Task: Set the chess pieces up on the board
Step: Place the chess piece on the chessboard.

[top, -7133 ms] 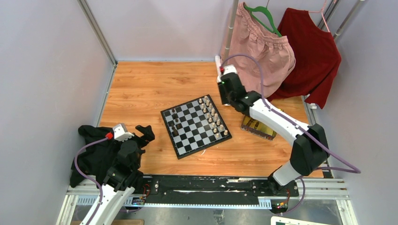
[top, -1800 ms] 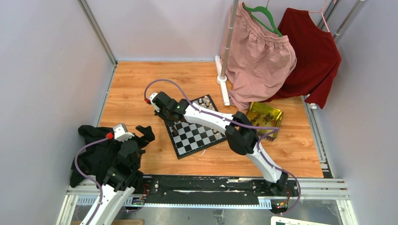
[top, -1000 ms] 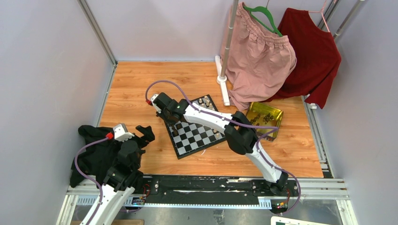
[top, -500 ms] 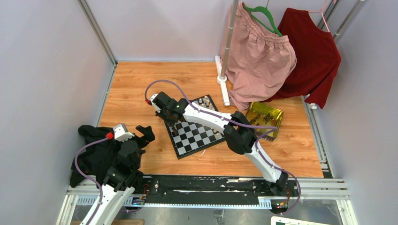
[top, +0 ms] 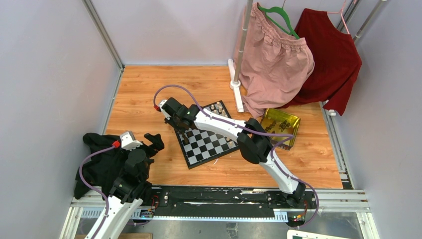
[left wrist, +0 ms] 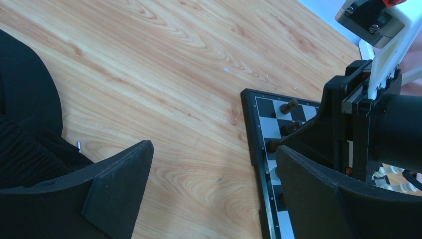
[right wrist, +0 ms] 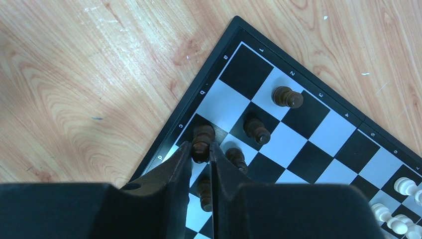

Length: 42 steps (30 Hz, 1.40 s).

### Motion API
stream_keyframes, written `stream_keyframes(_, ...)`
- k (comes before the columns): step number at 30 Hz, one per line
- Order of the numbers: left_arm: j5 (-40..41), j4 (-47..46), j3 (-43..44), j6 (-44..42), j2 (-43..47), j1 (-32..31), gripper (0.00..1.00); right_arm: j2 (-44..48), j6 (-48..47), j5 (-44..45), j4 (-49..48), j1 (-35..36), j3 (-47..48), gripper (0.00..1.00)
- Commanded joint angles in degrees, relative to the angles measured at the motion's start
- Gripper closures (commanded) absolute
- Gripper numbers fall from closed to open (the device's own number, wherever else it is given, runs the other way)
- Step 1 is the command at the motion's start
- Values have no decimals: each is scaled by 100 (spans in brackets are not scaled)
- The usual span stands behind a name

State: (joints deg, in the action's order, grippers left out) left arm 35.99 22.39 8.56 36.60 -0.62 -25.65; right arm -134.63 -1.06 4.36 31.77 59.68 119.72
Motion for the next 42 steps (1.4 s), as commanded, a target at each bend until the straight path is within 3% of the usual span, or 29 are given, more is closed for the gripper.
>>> stream_keyframes(1, -13, 19, -75, -30, 405, -37, 0, 64, -39, -49, 145, -37, 205, 76)
stream_keyframes(33, -5, -7, -83, -38, 387, -37, 0, 803, -243, 232, 46, -46, 48, 71)
stream_keyframes(38, 2, -6, -85, -39, 387, -37, 0, 1408, -272, 579, -177, -103, -474, 70)
stream_keyframes(42, 11, -11, -87, -38, 371, -37, 0, 2241, -159, 1068, -593, -296, -1493, 69)
